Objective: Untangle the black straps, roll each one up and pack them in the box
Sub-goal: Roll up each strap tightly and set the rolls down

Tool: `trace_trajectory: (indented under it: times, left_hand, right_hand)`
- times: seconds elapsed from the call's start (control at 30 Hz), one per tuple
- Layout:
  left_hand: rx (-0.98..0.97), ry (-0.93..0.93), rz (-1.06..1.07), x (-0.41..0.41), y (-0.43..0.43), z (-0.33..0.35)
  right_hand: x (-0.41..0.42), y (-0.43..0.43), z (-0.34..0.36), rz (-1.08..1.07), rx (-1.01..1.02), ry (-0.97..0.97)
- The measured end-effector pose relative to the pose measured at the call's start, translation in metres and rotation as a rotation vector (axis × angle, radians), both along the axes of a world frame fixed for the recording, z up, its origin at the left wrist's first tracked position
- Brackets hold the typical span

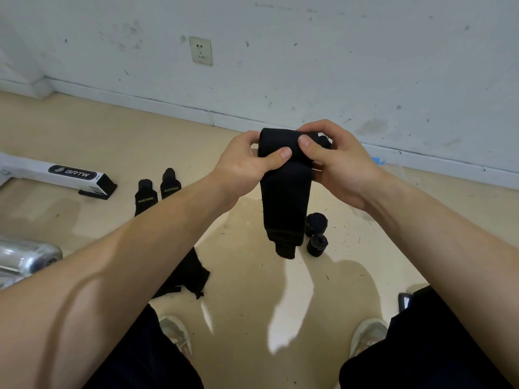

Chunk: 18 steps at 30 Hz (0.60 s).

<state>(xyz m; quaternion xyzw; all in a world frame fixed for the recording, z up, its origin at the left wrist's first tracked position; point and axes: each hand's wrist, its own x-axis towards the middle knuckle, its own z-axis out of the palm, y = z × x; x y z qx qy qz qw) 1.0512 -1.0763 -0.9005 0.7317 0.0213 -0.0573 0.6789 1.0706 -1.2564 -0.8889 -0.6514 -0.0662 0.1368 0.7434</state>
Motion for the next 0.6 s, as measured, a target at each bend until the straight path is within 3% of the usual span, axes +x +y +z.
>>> trace_trajectory:
  times: [0.6]
  left_hand:
    - [-0.185,0.097,-0.028,-0.0020,-0.0032,0.0069]
  right_hand:
    - [0.0018,-0.0064,-0.0006,0.023,-0.157,-0.142]
